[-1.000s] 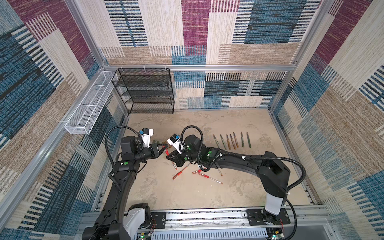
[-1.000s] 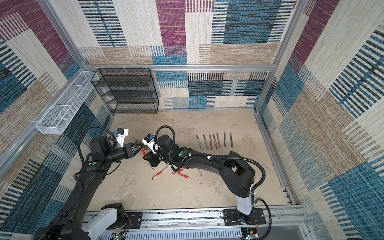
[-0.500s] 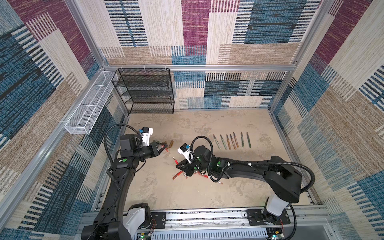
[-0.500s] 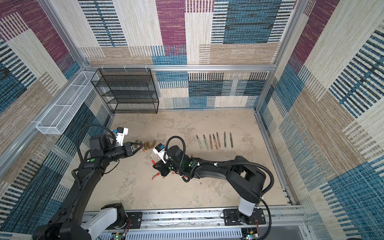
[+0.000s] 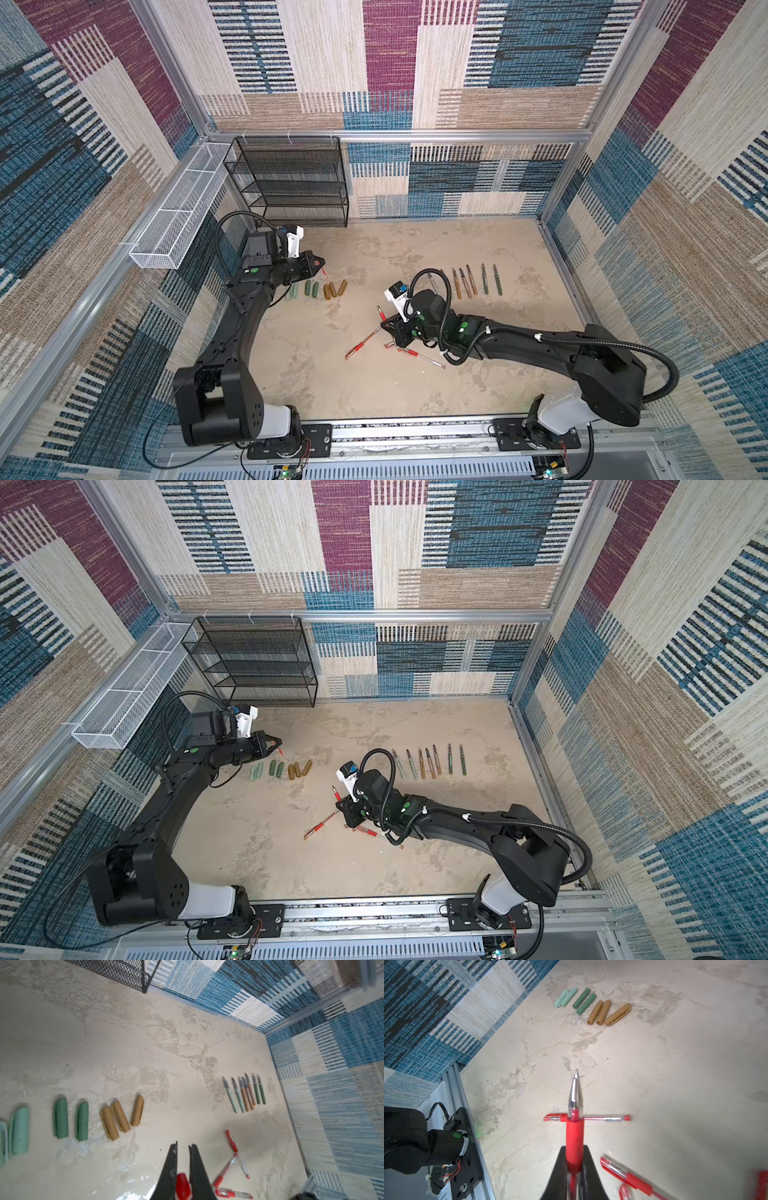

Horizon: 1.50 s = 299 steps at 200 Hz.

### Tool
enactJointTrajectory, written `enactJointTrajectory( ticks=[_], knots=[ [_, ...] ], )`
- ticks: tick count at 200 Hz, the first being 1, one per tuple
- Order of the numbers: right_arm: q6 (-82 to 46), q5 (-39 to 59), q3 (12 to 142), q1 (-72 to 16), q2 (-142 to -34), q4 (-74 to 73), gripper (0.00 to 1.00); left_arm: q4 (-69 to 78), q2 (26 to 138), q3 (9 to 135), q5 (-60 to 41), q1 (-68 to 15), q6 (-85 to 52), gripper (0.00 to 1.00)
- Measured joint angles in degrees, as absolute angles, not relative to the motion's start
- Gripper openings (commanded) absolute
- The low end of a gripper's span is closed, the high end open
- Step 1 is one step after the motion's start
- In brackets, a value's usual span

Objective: Open the pen caps
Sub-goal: 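Set the red cap beside the caps while the right gripper carries the pen away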

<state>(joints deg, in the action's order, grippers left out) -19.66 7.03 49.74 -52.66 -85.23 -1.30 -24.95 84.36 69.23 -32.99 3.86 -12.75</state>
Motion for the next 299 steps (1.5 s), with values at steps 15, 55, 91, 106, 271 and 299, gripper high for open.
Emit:
enactJointTrajectory(
  ticks=[15, 55, 91, 106, 271, 299],
  knots=[
    [-19.66, 6.81, 48.97, -50.19, -83.22, 1.65, 0.0, -26.68, 90.17, 74.08, -31.05, 2.44, -11.64, 0.0],
    [-19.9, 4.38, 46.46, -45.47, -77.54, 8.78, 0.02, -31.7, 103.83, 84.75, -26.72, 0.23, -10.31, 0.0],
    [-20.93, 2.96, 43.48, -40.58, -72.95, 13.63, 0.02, -37.52, 116.9, 96.92, -23.86, -1.21, -10.28, 0.0],
    [-21.08, 3.25, 42.52, -38.94, -71.13, 15.66, 0.03, -39.81, 121.71, 101.89, -22.92, -1.72, -10.24, 0.0],
    [-18.9, 3.42, 37.28, -22.76, -67.61, 22.13, 0.04, -47.46, 141.27, 123.48, -13.69, -3.7, -8.88, 0.33],
    [-17.23, 3.6, 37.45, -19.75, -70.87, 22.04, 0.04, -48.1, 139.59, 122.1, -12.25, -3.77, -8.91, 0.37]
  ],
)
